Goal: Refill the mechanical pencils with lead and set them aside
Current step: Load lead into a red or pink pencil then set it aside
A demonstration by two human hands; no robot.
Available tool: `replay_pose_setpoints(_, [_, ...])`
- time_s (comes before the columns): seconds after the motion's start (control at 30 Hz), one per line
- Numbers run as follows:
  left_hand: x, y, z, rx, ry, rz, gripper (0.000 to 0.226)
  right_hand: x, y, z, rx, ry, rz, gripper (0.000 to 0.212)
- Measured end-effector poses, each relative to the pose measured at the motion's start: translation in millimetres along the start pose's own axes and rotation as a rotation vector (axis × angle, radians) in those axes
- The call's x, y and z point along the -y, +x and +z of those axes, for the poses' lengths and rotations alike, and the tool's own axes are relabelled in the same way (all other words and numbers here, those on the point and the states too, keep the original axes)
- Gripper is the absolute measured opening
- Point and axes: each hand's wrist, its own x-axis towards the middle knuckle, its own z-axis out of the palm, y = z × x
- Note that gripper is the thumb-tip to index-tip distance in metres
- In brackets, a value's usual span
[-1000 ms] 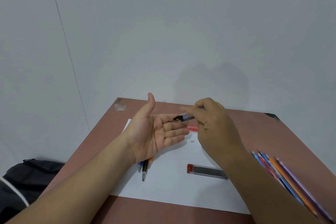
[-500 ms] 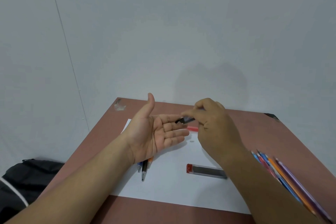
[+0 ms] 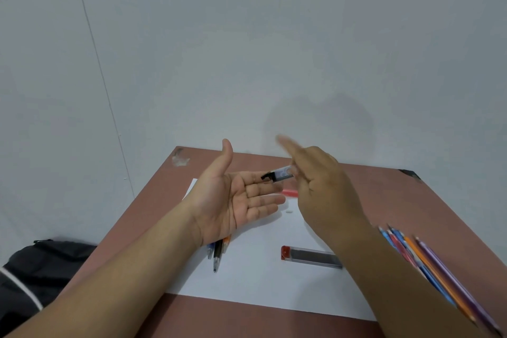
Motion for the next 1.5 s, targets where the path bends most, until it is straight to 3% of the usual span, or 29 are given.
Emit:
replay_pose_setpoints(0.07, [0.1,-0.3,0.1,-0.008,0.0,0.003,0.11,2.6,-0.4,-0.3,-0.014,-0.003,-0.022,0.056])
replay_pose_setpoints(0.17, [-0.1,0.1,0.0,-0.009,0.001,0.003,0.11,2.1,1.7,-0.4,-0.012,0.024,0.023,0.067])
replay_pose_setpoints(0.27, [-0.1,0.4,0.2,-0.022,0.001,0.006,0.109,3.3,0.0,-1.3,-0.023,0.013,-0.019,0.056])
replay_pose_setpoints(0.37, [-0.1,0.4,0.3,-0.011,-0.004,-0.002,0.11,3.3,2.7,-1.0,-0.003,0.061,0.05,0.068])
replay_pose_setpoints(0.47, [0.2,0.8,0.1,-0.009,-0.014,-0.006,0.109,3.4,0.3,-1.1,-0.025,0.053,0.008,0.055])
replay_pose_setpoints(0.57, [0.1,0.5,0.7,0.001,-0.023,-0.014,0.109,2.8,1.7,-0.3,-0.023,0.064,0.037,0.061])
replay_pose_setpoints(0.63, [-0.5,0.0,1.4,-0.01,-0.022,-0.015,0.107,2.0,1.0,0.7,-0.028,0.04,0.013,0.049])
replay_pose_setpoints(0.73, [-1.2,-1.7,3.1,-0.022,-0.013,0.0,0.094,-2.4,-0.3,3.2,-0.04,0.069,0.026,0.045])
replay_pose_setpoints(0.9, [3.5,-1.1,6.0,-0.189,0.061,0.135,0.036,-3.3,0.9,1.4,-0.082,0.093,0.053,0.043])
replay_pose_setpoints(0.97, [5.4,-0.3,5.4,-0.233,0.121,0.174,0.023,-4.1,1.2,1.9,-0.094,0.085,0.059,0.044])
replay_pose_setpoints(1.5, [11.4,5.0,1.8,-0.32,0.27,0.21,0.016,0.4,0.9,-1.9,-0.109,0.111,0.054,0.036])
